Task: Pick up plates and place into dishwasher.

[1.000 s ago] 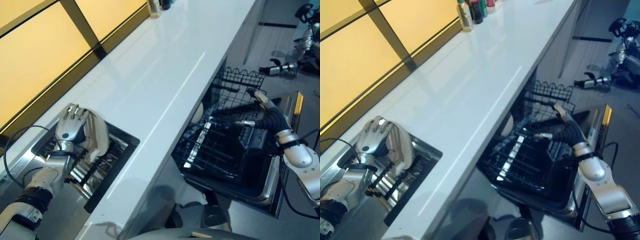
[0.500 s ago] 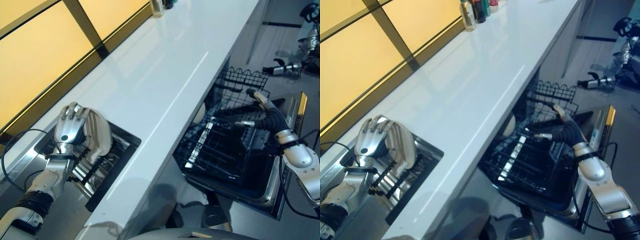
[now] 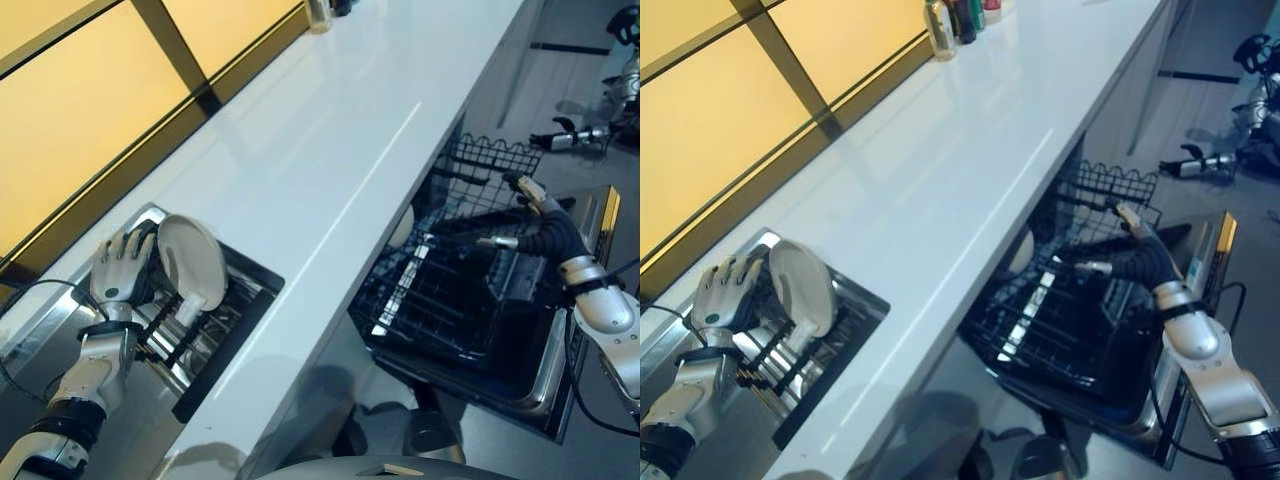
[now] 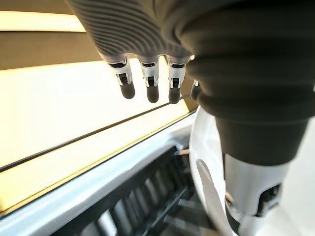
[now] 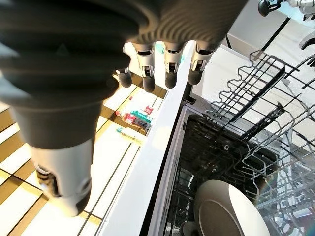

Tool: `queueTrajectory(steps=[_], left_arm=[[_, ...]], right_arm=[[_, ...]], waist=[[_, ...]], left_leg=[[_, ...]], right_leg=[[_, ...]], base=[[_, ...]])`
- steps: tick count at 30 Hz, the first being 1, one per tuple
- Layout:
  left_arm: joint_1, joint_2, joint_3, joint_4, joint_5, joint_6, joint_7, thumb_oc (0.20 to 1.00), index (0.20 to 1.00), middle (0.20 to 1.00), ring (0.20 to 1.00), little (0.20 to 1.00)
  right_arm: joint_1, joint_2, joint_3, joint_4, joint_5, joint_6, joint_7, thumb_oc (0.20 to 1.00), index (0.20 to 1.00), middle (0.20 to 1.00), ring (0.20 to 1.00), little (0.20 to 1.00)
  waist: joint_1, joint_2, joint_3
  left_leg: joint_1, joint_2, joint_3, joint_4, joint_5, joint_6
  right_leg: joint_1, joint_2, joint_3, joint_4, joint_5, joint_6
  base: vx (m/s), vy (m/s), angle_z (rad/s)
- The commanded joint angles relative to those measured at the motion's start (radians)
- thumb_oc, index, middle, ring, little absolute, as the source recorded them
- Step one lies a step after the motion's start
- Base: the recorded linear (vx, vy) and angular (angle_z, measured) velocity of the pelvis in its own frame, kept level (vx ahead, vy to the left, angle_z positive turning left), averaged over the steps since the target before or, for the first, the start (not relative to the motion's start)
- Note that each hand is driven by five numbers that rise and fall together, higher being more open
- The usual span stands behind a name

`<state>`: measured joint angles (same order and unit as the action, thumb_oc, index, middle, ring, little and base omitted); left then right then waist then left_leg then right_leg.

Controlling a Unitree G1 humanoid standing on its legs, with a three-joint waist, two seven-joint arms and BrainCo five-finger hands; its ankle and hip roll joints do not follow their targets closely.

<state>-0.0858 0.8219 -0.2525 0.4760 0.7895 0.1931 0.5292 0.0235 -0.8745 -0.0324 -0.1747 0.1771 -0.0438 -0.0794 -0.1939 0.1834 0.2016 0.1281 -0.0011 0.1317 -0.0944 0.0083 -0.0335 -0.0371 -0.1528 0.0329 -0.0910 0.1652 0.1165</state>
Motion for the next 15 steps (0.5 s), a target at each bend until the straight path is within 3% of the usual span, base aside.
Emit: queueTrajectory(steps=[1,7,15], left_arm=[[-0.034,0.096,0.077,-0.01,-0.032,0.013,0.043,1.0,1.0,1.0,1.0,1.0],[-0.071,0.103,0.068,-0.046,-0.007,-0.037,0.148,1.0,1.0,1.0,1.0,1.0],[-0.129,0.105,0.037,-0.022,-0.028,0.018,0.247,1.0,1.0,1.0,1.0,1.0]], right_arm=[[-0.017,0.003,-0.033,-0.048,0.003,-0.034,-0.012,1.0,1.0,1.0,1.0,1.0],[-0.021,0.001,-0.022,-0.042,-0.004,-0.032,-0.015,1.0,1.0,1.0,1.0,1.0],[-0.024,-0.008,-0.013,-0.02,-0.004,-0.049,-0.023,1.0,1.0,1.0,1.0,1.0]], waist=[[0.043,-0.045,-0.051],[0.036,-0.039,-0.047],[0.016,-0.038,-0.05]], left_leg=[[-0.061,-0.033,-0.002,0.026,-0.034,0.027],[-0.065,-0.032,0.0,0.02,-0.029,0.024],[-0.069,-0.033,0.015,0.012,-0.028,0.023]], right_leg=[[-0.024,-0.055,0.01,0.153,-0.163,0.051],[-0.034,-0.055,0.013,0.158,-0.164,0.05],[-0.045,-0.052,0.031,0.148,-0.155,0.053]], base=[[0.0,0.0,0.0],[-0.01,0.014,0.06],[0.0,-0.002,-0.01]])
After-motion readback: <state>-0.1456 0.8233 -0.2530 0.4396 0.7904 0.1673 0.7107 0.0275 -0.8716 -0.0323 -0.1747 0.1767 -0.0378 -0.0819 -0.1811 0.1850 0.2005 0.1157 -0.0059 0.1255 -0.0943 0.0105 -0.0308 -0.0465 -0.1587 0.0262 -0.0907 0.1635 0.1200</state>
